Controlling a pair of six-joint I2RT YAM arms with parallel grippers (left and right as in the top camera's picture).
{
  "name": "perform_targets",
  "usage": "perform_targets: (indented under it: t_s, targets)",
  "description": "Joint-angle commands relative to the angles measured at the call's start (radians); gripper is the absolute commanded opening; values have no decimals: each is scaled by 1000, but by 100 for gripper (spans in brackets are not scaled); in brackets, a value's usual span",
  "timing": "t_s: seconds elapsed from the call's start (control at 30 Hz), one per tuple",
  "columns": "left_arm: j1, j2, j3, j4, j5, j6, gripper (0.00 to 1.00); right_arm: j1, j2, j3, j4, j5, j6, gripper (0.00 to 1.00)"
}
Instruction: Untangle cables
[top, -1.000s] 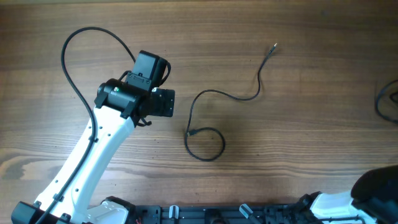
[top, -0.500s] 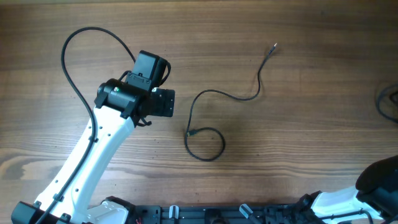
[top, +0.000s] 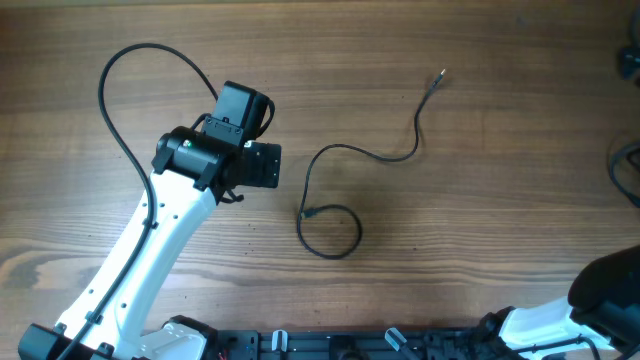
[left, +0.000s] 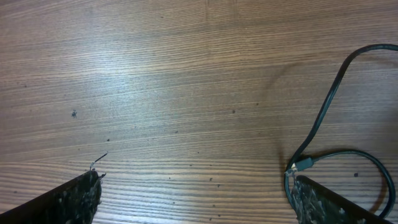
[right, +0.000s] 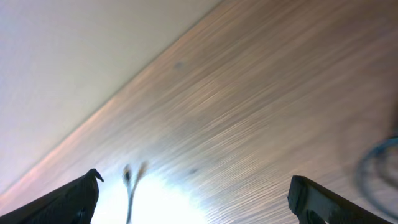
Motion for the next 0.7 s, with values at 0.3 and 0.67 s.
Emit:
perform_targets:
  t_s: [0.3,0.67]
  targets:
    - [4,-14,0,0,2,12,100,426,8,-9,-188,-32,192,100]
    - [4,-14,0,0,2,12,100,808,8,-309,13,110,555,100]
